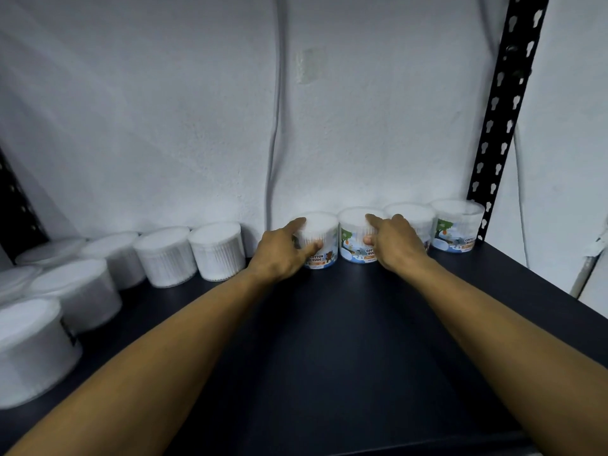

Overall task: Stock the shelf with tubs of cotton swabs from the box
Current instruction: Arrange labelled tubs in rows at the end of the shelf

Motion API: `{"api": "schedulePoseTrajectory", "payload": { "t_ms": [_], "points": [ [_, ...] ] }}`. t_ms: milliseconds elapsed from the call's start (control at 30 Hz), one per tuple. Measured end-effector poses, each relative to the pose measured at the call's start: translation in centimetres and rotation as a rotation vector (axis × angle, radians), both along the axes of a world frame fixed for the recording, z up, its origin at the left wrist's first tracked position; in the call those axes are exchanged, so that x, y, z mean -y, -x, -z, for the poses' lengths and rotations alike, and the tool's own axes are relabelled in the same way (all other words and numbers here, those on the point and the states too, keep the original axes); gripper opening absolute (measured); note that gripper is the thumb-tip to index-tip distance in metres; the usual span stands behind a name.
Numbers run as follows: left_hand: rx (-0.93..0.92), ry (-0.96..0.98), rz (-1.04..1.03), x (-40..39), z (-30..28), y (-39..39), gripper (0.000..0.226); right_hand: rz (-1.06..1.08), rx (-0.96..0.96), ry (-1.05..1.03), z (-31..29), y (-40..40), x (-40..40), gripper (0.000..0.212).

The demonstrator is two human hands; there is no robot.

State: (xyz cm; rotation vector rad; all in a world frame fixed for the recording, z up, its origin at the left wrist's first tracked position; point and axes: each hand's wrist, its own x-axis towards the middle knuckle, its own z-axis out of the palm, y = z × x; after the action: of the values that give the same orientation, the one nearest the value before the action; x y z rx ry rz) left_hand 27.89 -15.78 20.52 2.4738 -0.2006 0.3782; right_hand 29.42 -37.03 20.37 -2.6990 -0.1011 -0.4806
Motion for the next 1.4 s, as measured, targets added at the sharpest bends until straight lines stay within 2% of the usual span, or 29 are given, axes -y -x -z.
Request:
{"api": "schedulePoseTrajectory", "payload": {
  "t_ms": [100, 200, 300, 500, 633, 733, 833, 967, 1033, 1133, 1267, 1400],
  "points": [
    [0.006, -0.09, -0.028, -0.1, 0.1, -0.3, 0.071, 0.027, 0.021, 0.164, -0.2, 0.6, 0.0, 0.051],
    [0.139, -0.501, -0.127, 0.0, 0.0, -0.2, 0.072, 0.033, 0.066, 0.273, -0.3, 1.2, 0.0, 0.056],
    [0.273, -0.715, -0.158, 0.4, -0.3, 0.5, 0.074, 0.016, 0.119, 0.358, -0.4, 1.6, -0.3, 0.058],
    [0.453, -0.682, -0.153, -2.1, -0.6, 2.9, 0.05, 0.017, 0.262, 0.506, -0.7, 4.0, -2.4, 0.037],
    [0.58, -0.686, -0.119, -7.8, -0.8, 4.4, 0.044, -0.143, 0.359, 0.463, -1.3, 5.6, -6.9, 0.029],
    [0.489, -0.712, -0.211, -12.9, -1.4, 4.6, 0.054, -0.313, 0.369, 0.361, -1.9, 5.7, -11.5, 0.031],
    [0.289, -0.797, -0.317, -17.3, -2.0, 4.4, 0.064, -0.421, 0.317, 0.24, -2.1, 5.4, -16.1, 0.039],
    [0.081, -0.932, -0.351, -20.2, -1.4, 4.2, 0.064, -0.468, 0.171, 0.263, -1.3, 4.2, -21.1, 0.057],
    [0.049, -0.931, -0.336, -20.5, -1.1, 4.0, 0.058, -0.48, 0.138, 0.287, -0.9, 3.5, -22.8, 0.06],
    [0.021, -0.914, -0.344, -20.1, -1.2, 3.9, 0.055, -0.467, 0.165, 0.335, 0.1, 2.7, -24.1, 0.054],
    [0.001, -0.885, -0.355, -19.9, -1.2, 4.1, 0.049, -0.472, 0.201, 0.255, 0.5, 2.6, -24.1, 0.044],
    [-0.023, -0.811, -0.337, -19.2, -1.4, 5.5, 0.051, -0.491, 0.202, 0.206, 0.2, 3.8, -23.4, 0.043]
  ]
}}
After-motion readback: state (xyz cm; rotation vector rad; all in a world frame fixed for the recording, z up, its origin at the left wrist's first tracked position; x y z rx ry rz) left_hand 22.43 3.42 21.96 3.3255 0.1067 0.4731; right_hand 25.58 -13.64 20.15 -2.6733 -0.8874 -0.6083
